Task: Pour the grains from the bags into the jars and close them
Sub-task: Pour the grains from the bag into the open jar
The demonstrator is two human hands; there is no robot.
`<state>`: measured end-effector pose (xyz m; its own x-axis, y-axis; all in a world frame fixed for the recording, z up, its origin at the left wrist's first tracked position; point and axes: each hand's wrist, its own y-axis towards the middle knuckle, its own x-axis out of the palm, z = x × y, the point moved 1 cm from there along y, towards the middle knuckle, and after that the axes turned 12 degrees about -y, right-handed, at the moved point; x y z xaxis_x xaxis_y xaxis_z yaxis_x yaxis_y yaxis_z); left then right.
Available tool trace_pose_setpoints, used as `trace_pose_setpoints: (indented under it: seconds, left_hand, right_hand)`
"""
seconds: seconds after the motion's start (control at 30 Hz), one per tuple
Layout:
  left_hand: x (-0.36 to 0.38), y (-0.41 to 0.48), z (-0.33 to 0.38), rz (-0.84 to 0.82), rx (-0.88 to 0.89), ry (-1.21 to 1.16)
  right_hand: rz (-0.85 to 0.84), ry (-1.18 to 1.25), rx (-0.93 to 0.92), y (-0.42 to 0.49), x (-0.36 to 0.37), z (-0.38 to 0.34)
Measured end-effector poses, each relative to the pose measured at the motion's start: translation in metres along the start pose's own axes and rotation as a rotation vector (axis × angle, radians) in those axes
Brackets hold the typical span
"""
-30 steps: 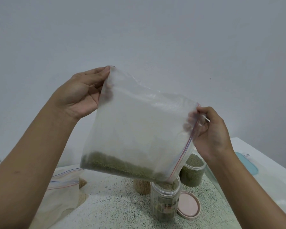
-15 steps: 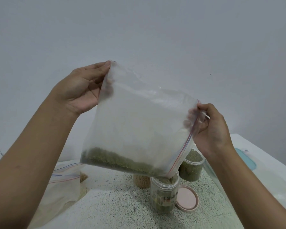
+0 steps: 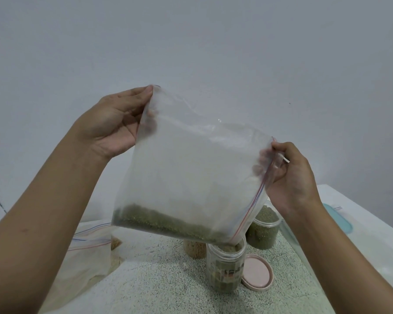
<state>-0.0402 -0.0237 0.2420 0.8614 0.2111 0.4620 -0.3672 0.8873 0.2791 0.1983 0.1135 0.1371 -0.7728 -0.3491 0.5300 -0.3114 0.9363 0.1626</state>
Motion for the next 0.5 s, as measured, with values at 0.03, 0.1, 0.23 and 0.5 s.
trace_pose_setpoints:
  seconds: [0.03,0.1,0.23,0.5]
  left_hand:
    - [0.0003,-0.0002,-0.0005,-0.001,-0.001,0.001]
    - [0.0000,-0.0001,-0.0014,-0.003,-0.002,0.007]
    - [-0.0003,-0.0003,-0.0011,-0.005,-0.004,0.006]
    - [0.0019,0.0006,-0.0011,-0.003,0.008,0.034]
  right_hand:
    - [-0.001,0.004,-0.002,0.0004,-0.0001,-0.0002]
    - [0.001,0.007,-0.004,0.0017,-0.0002,-0.0003]
    - [0.006,0.003,-0.009,0.0026,0.0000,-0.0015]
    - [0.022,-0.011,-0.013,0.0087,0.0020,-0.0007]
